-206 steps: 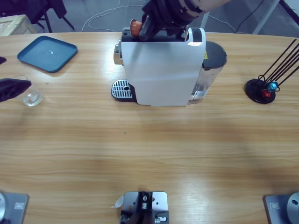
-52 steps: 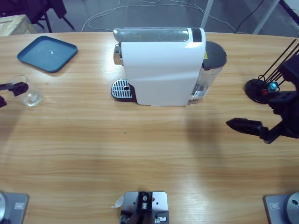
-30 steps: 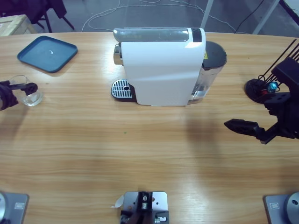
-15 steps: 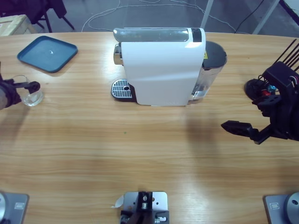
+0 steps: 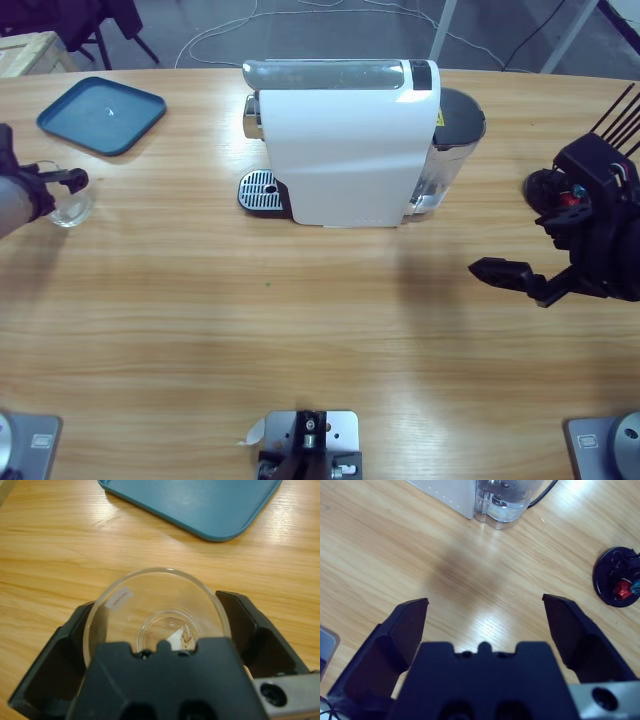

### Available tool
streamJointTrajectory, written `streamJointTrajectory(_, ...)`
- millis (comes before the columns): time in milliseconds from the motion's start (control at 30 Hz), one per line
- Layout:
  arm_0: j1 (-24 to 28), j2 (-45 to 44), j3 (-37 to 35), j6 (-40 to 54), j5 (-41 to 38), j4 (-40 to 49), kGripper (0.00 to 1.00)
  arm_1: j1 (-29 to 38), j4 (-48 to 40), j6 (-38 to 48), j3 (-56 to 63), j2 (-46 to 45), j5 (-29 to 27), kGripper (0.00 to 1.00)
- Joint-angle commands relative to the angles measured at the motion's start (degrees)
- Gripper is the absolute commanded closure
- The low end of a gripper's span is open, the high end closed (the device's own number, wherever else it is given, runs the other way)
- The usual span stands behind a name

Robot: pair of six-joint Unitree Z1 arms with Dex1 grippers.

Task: Pour coffee

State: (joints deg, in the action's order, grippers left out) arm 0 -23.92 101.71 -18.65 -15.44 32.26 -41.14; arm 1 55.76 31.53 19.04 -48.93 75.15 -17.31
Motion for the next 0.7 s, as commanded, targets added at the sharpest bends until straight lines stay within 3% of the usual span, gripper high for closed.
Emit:
streamJointTrajectory(33, 0.36, 2.57, 2.63, 1.13, -0.18, -4.18, 0.391, 0.23, -0.82, 0.82, 0.33, 2.28, -0.53, 0.0)
streamJointTrajectory(133, -0.16, 1.99, 3.88, 0.92, -0.18, -4.85, 0.572, 0.23, -1.03, 0.87, 0.33, 2.53, -0.58, 0.0)
streamJointTrajectory(167, -0.58, 1.72, 4.23, 0.71, -0.18, -5.01, 0.745, 0.23, -1.1, 0.93, 0.36, 2.69, -0.56, 0.0)
streamJointTrajectory(200, -1.15, 1.36, 4.6, 0.73, -0.18, -5.13, 0.846, 0.23, -1.31, 1.0, 0.49, 2.79, -0.53, 0.0)
streamJointTrajectory(433, -2.76, -7.15, 6.16, 7.5, -5.74, -5.27, 0.864, 0.23, -1.89, 1.44, 1.28, 1.88, -0.9, 0.0)
streamJointTrajectory(533, -1.9, -13.3, 5.87, 13.14, -12.1, -3.83, 1.0, 0.23, -1.24, 1.4, 0.56, 0.38, -1.39, 0.0)
streamJointTrajectory(600, -1.83, -16.08, 5.16, 14.6, -16.35, -2.02, 1.0, 0.23, 0.22, 1.35, 0.07, -0.67, -2.16, 0.0)
streamJointTrajectory(700, -1.8, -19.65, 1.31, 21.66, -30.19, 5.61, 1.0, 0.23, 4.47, 0.57, -2.29, -3.85, -4.43, 0.0)
